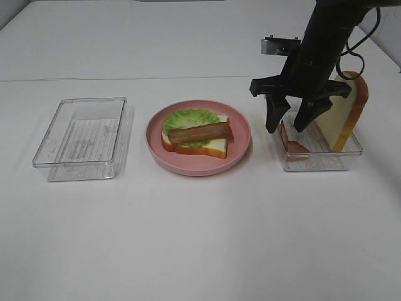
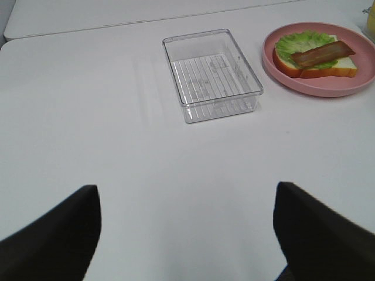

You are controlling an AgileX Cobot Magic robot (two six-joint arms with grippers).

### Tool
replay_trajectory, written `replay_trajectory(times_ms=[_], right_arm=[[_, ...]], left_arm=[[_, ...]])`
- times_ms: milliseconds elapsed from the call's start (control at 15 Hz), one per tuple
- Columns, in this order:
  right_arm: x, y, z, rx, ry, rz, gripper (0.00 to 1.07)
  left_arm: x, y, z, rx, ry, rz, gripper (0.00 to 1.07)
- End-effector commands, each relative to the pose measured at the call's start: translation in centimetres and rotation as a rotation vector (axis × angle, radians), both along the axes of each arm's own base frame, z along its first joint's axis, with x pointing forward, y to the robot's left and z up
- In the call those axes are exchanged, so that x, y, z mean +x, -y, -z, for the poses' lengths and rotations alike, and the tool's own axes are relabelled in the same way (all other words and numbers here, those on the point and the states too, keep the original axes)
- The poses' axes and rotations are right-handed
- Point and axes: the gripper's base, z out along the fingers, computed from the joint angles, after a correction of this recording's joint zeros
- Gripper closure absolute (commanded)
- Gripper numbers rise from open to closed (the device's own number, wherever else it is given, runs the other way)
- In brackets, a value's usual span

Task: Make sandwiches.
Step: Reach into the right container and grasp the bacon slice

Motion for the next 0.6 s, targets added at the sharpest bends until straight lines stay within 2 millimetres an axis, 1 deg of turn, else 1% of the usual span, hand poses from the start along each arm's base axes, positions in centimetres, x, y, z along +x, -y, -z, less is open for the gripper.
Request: replay_trajectory(times_ms=[67,400,467,600], right_arm=[[0.2,-0.1,0.1,0.0,0.009,0.006,0.56],[0.3,-0.1,1.4,-0.01,-0.018,0.005,0.56],[0.4,-0.1,1.7,-0.012,-0.024,0.005,0.58],[0.4,-0.1,1.7,-0.011,-0.019,0.006,0.85]], left_arm=[[-0.2,0.0,0.0,-0.002,0.027,-0.003,0.3],[-0.2,0.0,0.0,-0.002,0.027,-0.003,0.3],[-0.2,0.0,0.0,-0.002,0.027,-0.003,0.3],[-0.2,0.0,0.0,-0.002,0.027,-0.003,0.3]])
